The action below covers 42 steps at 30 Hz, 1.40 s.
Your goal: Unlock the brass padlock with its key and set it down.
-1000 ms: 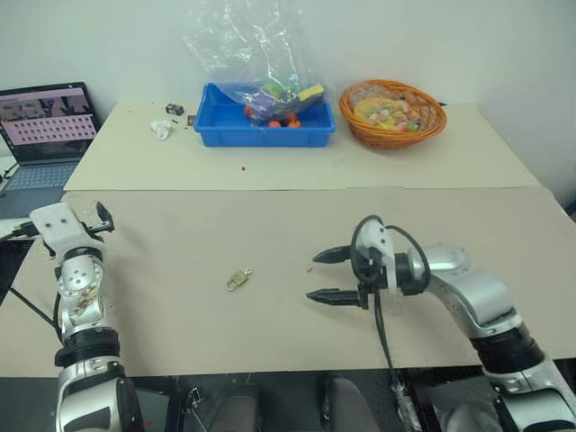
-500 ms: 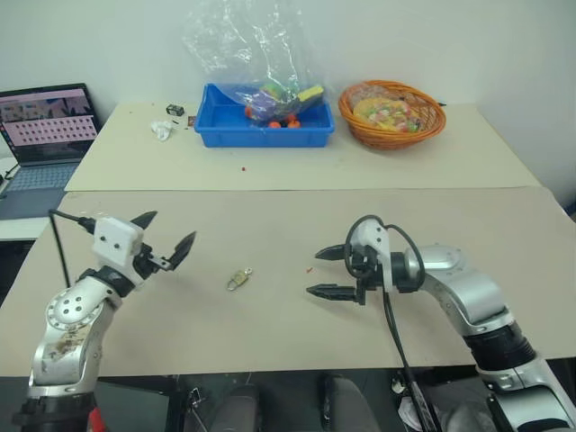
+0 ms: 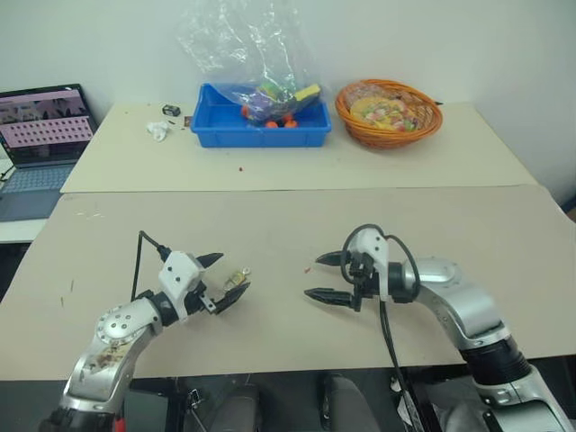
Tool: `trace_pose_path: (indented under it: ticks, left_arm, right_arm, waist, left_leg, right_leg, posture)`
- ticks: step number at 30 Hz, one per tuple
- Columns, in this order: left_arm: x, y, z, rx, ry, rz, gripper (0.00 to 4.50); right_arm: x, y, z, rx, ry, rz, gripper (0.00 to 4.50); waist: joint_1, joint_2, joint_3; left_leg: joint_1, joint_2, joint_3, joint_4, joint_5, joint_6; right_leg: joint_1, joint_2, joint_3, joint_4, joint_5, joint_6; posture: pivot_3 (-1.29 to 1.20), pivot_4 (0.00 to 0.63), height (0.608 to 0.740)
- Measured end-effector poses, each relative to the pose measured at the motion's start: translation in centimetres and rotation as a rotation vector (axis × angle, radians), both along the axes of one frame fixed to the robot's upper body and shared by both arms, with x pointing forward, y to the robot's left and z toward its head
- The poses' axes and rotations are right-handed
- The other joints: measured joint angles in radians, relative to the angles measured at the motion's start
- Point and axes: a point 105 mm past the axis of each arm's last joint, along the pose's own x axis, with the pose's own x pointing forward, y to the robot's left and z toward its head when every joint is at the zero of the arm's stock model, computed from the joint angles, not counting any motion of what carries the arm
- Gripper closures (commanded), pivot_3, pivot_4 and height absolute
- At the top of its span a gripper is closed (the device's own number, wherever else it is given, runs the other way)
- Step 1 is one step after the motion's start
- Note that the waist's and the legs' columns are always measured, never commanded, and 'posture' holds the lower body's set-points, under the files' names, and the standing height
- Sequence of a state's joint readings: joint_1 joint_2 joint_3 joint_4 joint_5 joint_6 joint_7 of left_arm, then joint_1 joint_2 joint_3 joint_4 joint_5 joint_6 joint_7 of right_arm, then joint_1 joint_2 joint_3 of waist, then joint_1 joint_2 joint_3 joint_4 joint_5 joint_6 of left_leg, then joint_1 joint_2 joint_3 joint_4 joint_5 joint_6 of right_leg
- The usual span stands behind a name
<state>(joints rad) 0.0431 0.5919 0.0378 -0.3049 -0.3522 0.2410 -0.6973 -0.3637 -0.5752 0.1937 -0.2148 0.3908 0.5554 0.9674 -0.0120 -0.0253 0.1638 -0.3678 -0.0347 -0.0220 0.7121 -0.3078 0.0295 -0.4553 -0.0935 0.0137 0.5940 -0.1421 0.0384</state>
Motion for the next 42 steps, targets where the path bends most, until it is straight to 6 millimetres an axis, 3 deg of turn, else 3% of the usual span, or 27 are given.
trace_pose_path:
  ticks: [8, 20, 33, 37, 42]
  left_arm:
    - [-0.8, -0.4, -2.9, 0.046, 0.184, -0.035, 0.03]
    - [1.2, -0.2, -1.7, 0.037, 0.204, 0.073, 0.03]
    - [1.2, 0.0, -1.9, 0.096, 0.258, 0.069, 0.03]
    - [1.3, -0.2, -1.9, 0.099, 0.268, 0.066, 1.1]
    - [1.4, -0.2, -1.8, 0.101, 0.284, 0.07, 3.01]
  right_arm:
    - [-0.2, -0.3, 0.6, 0.034, -0.004, -0.034, 0.0]
    - [-0.1, -0.7, 1.3, 0.062, -0.013, -0.065, 0.0]
    - [0.2, -1.0, 1.7, 0.074, -0.029, -0.101, 0.0]
    - [0.2, -0.9, 1.9, 0.087, -0.03, -0.1, 0.0]
    - [0.2, -0.9, 2.0, 0.087, -0.03, -0.102, 0.0]
  waist:
    - [-0.001, 0.0, 0.0]
    - [-0.001, 0.0, 0.0]
    - [0.0, 0.0, 0.0]
    - [0.0, 0.0, 0.0]
    - [0.001, 0.0, 0.0]
  left_leg:
    - [0.0, 0.0, 0.0, 0.0, 0.0, 0.0]
    - [0.0, 0.0, 0.0, 0.0, 0.0, 0.0]
    - [0.001, 0.0, 0.0, 0.0, 0.0, 0.0]
    - [0.0, 0.0, 0.0, 0.0, 0.0, 0.0]
    - [0.0, 0.0, 0.0, 0.0, 0.0, 0.0]
  right_leg:
    - [0.0, 0.0, 0.0, 0.0, 0.0, 0.0]
    - [0.0, 0.0, 0.0, 0.0, 0.0, 0.0]
    - [0.0, 0.0, 0.0, 0.0, 0.0, 0.0]
    - [0.0, 0.0, 0.0, 0.0, 0.0, 0.0]
    - [0.0, 0.0, 0.0, 0.0, 0.0, 0.0]
  posture:
    - [0.0, 0.15, 0.728]
    - [0.0, 0.15, 0.728]
    - [0.0, 0.15, 0.728]
    - [0.0, 0.15, 0.728]
    - [0.0, 0.15, 0.728]
